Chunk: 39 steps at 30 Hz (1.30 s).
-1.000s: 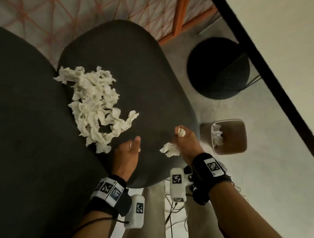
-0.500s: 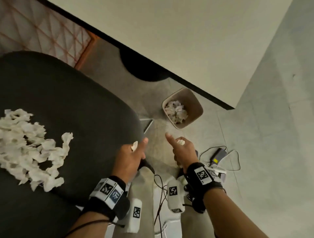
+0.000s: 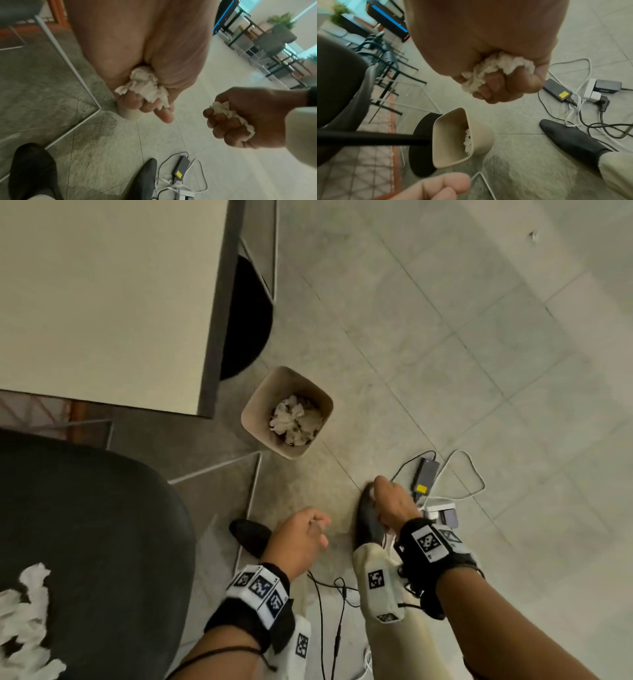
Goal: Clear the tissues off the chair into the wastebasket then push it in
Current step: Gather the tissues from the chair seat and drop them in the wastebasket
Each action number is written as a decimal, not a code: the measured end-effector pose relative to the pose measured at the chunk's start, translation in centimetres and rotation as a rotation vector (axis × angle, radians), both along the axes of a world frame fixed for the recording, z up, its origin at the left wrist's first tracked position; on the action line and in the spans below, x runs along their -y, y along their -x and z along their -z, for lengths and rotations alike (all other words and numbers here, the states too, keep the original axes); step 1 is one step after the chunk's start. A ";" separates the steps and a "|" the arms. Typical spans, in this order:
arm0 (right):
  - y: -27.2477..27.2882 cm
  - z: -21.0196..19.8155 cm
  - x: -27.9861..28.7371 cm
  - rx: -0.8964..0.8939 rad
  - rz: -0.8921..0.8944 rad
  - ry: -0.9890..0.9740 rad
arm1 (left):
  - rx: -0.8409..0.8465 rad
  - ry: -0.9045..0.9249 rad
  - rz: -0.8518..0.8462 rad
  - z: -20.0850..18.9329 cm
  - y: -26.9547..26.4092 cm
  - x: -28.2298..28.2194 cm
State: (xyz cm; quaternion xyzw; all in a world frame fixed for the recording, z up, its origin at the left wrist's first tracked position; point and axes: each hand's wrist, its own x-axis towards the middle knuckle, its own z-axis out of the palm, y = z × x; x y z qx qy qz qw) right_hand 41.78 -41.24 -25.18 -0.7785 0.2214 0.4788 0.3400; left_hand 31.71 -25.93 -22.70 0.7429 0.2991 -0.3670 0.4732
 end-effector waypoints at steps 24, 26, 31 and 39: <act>-11.6 16.1 -13.1 -0.061 -0.017 -0.491 | 0.090 -0.367 0.065 19.3 -16.4 -11.0; -11.3 16.6 -12.6 -0.092 -0.018 -0.491 | 0.066 -0.383 0.075 19.5 -16.3 -11.6; -9.5 16.6 -11.7 -0.142 0.206 -0.494 | 0.069 -0.375 0.047 18.1 -15.1 -11.4; -3.5 9.5 -8.2 -0.117 0.122 -0.413 | 0.056 -0.240 -0.055 10.6 -8.5 -8.0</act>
